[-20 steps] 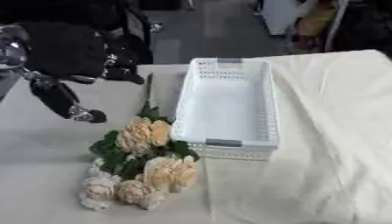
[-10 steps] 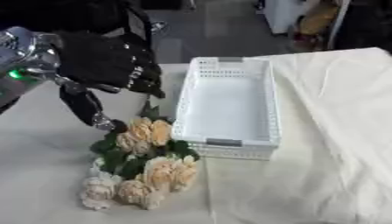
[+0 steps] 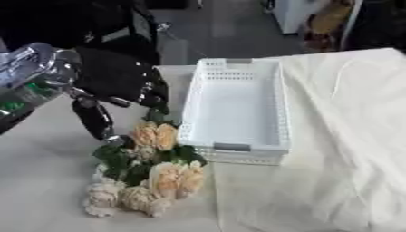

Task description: Pick up objects on the table and place them in the box.

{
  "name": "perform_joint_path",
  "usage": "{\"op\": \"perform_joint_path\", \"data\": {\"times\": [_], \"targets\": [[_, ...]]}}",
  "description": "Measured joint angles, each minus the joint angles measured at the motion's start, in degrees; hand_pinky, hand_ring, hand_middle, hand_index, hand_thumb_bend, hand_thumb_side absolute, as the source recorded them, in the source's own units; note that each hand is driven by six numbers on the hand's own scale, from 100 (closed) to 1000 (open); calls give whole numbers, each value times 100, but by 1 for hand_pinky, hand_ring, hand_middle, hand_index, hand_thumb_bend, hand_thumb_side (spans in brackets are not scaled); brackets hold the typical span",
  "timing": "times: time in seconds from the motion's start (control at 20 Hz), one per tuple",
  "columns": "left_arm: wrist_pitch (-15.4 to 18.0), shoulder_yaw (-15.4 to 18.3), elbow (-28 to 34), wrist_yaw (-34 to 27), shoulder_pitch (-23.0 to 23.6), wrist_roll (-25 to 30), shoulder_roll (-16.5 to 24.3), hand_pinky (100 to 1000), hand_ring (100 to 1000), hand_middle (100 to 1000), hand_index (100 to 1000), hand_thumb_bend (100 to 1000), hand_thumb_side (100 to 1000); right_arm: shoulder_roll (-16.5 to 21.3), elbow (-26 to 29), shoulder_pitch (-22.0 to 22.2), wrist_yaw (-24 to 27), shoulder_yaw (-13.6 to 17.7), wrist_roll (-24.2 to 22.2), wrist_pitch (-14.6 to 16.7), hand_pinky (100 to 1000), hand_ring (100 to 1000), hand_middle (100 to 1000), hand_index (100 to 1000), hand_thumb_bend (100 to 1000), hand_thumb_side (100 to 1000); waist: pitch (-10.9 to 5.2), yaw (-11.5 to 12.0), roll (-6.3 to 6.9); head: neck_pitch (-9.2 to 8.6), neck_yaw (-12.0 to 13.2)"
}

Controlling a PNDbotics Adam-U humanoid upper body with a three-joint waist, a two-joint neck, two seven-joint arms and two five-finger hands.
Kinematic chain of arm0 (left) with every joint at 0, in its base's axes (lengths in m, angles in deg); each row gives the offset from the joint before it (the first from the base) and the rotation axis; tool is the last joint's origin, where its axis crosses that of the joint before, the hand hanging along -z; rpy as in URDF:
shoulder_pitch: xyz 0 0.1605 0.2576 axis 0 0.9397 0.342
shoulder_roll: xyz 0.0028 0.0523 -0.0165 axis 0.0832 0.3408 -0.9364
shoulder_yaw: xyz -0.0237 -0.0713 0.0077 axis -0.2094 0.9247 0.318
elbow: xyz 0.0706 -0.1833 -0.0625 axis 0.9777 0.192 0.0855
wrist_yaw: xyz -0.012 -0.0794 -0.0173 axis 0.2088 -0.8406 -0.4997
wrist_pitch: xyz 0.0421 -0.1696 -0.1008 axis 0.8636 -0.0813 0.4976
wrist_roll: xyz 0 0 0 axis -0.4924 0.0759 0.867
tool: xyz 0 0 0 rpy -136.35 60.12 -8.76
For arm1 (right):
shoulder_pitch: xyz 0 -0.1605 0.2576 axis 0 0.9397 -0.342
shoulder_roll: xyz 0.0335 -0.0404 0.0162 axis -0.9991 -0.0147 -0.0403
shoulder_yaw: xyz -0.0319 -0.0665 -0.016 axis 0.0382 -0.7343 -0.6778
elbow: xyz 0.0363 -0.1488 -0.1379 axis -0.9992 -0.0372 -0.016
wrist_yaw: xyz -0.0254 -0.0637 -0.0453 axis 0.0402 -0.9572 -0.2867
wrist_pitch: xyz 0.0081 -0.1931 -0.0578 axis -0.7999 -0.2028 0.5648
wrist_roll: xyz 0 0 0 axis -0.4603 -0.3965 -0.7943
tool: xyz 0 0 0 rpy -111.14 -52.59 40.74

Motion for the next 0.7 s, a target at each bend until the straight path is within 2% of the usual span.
{"op": "perform_joint_path", "data": {"times": [0.35,0.7], "targets": [[-39,-2,-67,0,50,40,3,866,867,771,877,861,572,1,0,0,0,0,-1,0,713,793,855,958,100,565,-1,0,2,0,43],[-86,-59,-278,-28,97,87,-9,857,860,774,873,827,613,1,0,-5,4,0,-20,18,713,793,856,958,100,566,6,-33,7,0,67]]}}
